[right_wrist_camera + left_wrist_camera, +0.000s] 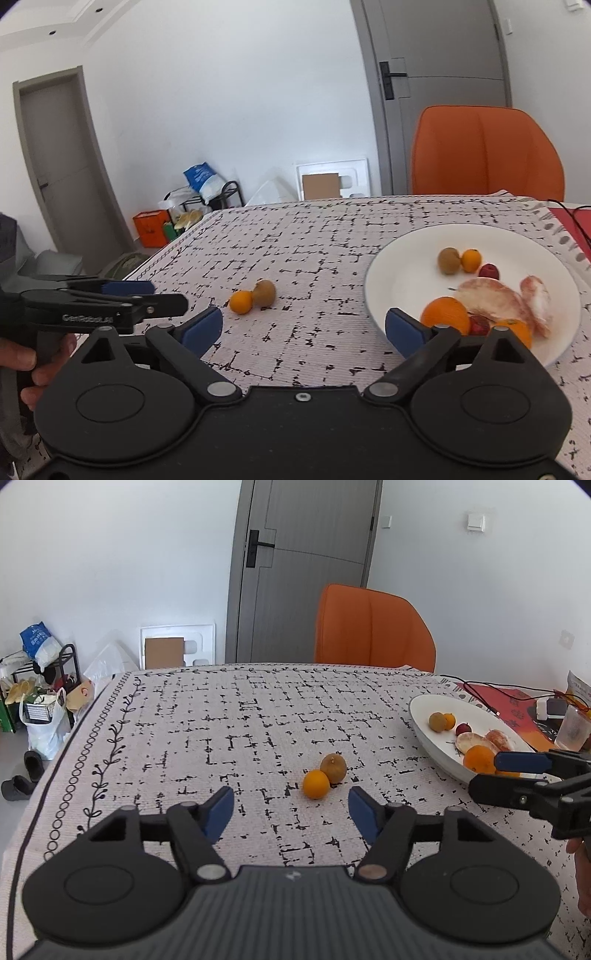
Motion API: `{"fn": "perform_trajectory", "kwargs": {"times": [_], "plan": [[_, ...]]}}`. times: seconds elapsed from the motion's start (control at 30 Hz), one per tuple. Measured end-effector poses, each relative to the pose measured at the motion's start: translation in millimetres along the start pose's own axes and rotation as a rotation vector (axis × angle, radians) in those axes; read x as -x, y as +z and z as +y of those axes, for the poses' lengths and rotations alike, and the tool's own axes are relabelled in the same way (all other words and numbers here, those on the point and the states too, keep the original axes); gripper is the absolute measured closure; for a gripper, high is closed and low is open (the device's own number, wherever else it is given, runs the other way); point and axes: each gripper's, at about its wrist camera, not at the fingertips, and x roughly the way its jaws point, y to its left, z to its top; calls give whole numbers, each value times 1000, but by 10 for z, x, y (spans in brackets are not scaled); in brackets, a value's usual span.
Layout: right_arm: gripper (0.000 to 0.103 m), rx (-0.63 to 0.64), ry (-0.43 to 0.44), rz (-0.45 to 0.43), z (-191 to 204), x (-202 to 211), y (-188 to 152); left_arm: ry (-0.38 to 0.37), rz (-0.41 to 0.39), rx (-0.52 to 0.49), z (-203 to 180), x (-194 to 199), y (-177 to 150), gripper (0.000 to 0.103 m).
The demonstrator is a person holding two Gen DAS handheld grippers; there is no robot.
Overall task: Organize fruits
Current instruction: 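Move both open grippers back toward the last mandarin and kiwi, then close the left gripper on the small mandarin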
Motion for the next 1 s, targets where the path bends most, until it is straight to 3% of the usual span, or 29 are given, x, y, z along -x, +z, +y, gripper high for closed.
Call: {"fn": "perform_trajectory", "kwargs": {"times": [0.23,0.67,0.8,0.93,1.0], "plan": [[21,1,14,18,-20,-101,31,-17,19,-11,-54,-144,41,47],[30,0,22,47,-111,-207,82,-39,57,-35,-186,-463,115,59],[32,1,25,52,-119,-238,109,-40,80,-36,-190,-588,113,66],[36,18,31,68,-102,-296,133,-41,94,-32,-177,-670,97,83],[37,23,35,72,-91,-322,149,-42,86,-30,-162,-662,95,83]]}}
